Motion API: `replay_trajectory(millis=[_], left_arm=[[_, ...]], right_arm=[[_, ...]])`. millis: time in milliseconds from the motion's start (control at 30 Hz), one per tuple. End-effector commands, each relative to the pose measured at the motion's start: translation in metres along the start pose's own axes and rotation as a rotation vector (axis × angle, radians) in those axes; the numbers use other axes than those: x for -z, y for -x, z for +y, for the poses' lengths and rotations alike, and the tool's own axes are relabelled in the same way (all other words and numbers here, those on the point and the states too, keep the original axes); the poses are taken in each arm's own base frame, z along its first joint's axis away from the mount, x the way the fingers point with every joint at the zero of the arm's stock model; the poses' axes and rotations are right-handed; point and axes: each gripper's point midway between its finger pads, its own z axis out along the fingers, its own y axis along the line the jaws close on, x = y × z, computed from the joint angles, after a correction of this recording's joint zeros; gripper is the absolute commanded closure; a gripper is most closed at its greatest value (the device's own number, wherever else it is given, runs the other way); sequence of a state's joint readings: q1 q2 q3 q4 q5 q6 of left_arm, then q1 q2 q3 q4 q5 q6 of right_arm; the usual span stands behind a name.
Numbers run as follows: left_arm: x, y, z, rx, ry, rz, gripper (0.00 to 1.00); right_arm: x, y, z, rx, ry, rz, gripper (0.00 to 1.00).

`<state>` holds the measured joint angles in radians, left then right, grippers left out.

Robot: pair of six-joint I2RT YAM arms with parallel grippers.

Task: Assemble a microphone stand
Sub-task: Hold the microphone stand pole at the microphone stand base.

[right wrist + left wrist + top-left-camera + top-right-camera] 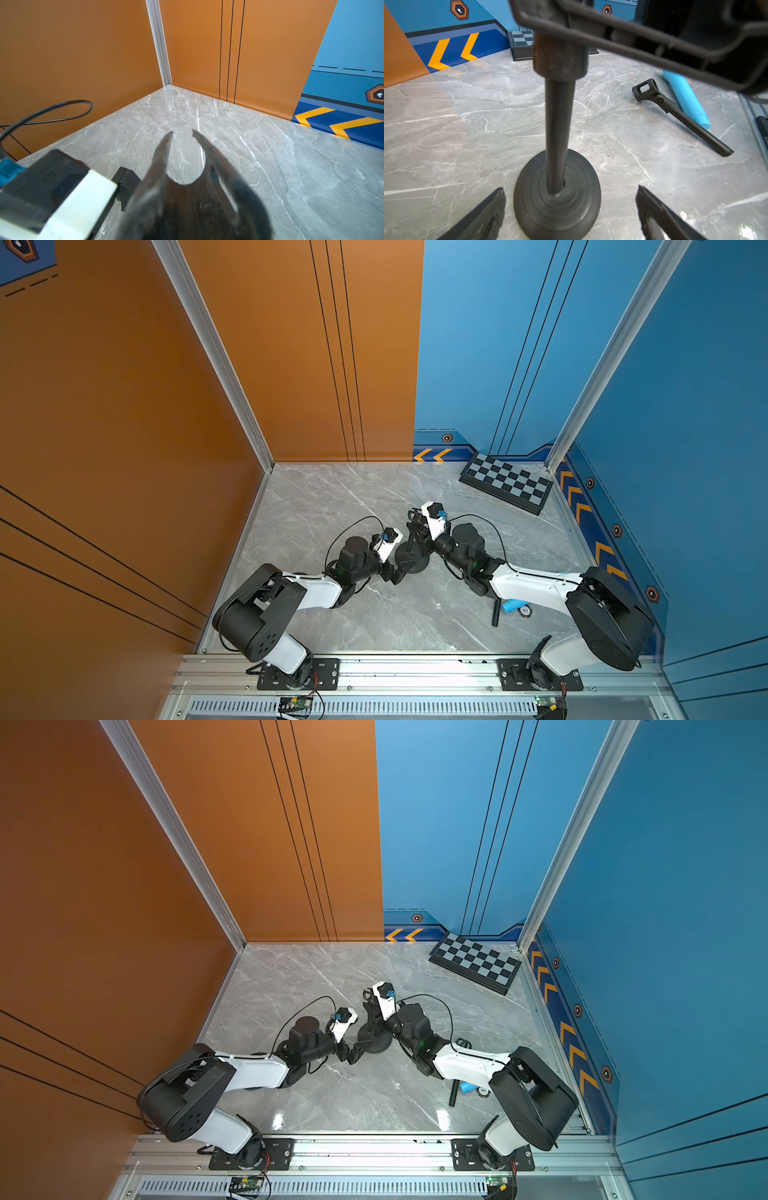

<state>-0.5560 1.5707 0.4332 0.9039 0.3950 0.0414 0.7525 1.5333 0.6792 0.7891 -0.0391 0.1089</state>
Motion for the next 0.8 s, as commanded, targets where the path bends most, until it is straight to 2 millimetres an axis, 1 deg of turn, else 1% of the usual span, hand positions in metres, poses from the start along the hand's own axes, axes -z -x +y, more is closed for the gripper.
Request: replay_trajectory(millis=[0, 33, 133, 300, 467, 567, 667, 767], left_arm=[[-0.002, 0.0, 0.006, -0.023, 0.016, -0.045, 0.02], [-0.002, -0.005, 0.006, -0.015, 0.019, -0.039, 0.02], [0.001, -0.01, 0.008, -0.014, 0.039, -0.053, 0.02], [0.005, -0.013, 0.004, -0.033, 0.026, -0.052, 0.02], [0.002, -0.014, 0.009, 0.038, 0.014, -0.047, 0.01], [0.002, -0.015, 0.011, 0.036, 0.024, -0.046, 0.02], [0.002, -0.014, 0.013, 0.034, 0.034, -0.049, 0.02], [0.001, -0.013, 0.014, 0.036, 0.04, -0.05, 0.02]], right_arm=[[0.001, 0.002, -0.001, -0.021, -0.009, -0.064, 0.97], [0.002, -0.003, -0.003, -0.02, -0.016, -0.056, 0.97], [0.005, -0.016, -0.006, -0.005, -0.032, -0.03, 0.97], [0.006, -0.026, -0.01, 0.032, -0.041, 0.005, 0.97], [0.006, -0.037, -0.011, 0.094, -0.036, 0.046, 0.98], [0.002, -0.041, -0.017, 0.101, -0.036, 0.055, 0.98], [-0.003, -0.04, -0.024, 0.102, -0.046, 0.052, 0.98], [-0.006, -0.04, -0.021, 0.09, -0.027, 0.047, 0.98]])
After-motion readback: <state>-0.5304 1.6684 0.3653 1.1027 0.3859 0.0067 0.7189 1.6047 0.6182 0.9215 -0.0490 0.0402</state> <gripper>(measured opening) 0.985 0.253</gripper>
